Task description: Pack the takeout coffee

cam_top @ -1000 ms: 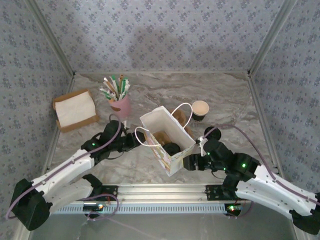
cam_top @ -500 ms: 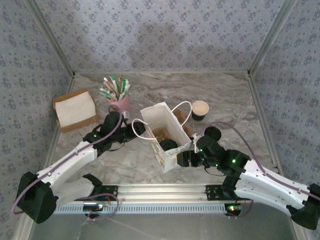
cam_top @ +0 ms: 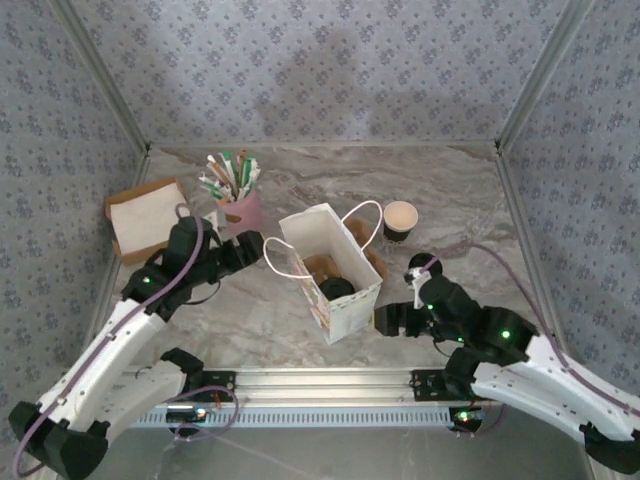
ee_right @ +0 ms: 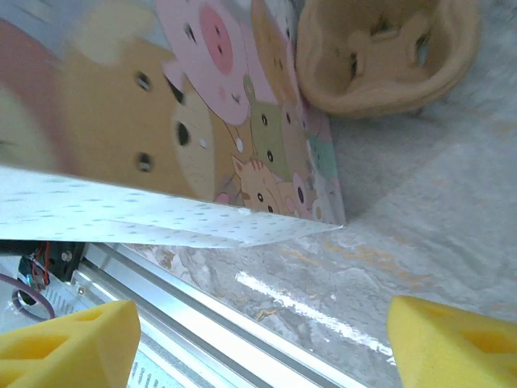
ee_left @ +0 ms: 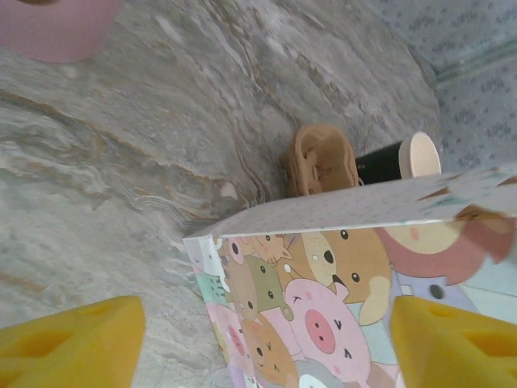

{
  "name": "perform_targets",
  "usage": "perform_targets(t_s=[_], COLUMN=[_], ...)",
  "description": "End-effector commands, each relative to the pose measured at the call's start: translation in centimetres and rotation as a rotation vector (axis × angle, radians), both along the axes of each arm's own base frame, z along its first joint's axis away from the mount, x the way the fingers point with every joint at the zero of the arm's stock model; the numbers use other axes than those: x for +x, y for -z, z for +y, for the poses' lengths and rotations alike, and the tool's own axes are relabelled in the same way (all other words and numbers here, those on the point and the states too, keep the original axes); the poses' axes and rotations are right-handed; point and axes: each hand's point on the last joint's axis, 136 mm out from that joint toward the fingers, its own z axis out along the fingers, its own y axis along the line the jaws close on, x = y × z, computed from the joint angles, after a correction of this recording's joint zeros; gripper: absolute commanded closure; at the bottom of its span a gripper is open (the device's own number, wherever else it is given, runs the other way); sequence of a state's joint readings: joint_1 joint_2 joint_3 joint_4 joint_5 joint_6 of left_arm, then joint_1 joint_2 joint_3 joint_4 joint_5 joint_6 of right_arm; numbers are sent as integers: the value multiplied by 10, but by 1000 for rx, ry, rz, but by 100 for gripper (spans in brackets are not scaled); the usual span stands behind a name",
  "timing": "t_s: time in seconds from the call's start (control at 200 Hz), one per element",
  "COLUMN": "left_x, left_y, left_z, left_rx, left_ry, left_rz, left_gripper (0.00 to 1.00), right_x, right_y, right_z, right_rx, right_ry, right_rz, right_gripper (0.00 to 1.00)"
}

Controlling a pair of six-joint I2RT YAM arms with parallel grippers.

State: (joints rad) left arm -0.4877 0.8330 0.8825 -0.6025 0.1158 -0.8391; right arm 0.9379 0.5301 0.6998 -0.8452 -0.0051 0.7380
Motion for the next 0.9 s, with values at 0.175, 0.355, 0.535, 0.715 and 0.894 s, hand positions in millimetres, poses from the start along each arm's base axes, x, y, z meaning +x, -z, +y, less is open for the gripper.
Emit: perform_targets(t_s=[0.175,0.355,0.535,0.715,0.894], left_x=[14,53,90,133,173], left_y=[-43,-61,-71,-73,-67], left_z=[47,53,57,56,45], left_rx=[241,297,386,424,433], left_ry=[-60,-63,-60,-45,-12], left_rz=[-18,-5,14,29,37], left_gripper=[3,12,31,41,51], right_x=[13,36,60,84,106], right_y=[-44,-78,-103,-111,-107], right_z=[-29,-27,-28,-29,-30], right_rx=[-116,-83,-27,37,90], right_ry=[16,56,93,117,143], right_rz=[-111,-138,-135,-101,-52], right_gripper=[13,10,1,0,0])
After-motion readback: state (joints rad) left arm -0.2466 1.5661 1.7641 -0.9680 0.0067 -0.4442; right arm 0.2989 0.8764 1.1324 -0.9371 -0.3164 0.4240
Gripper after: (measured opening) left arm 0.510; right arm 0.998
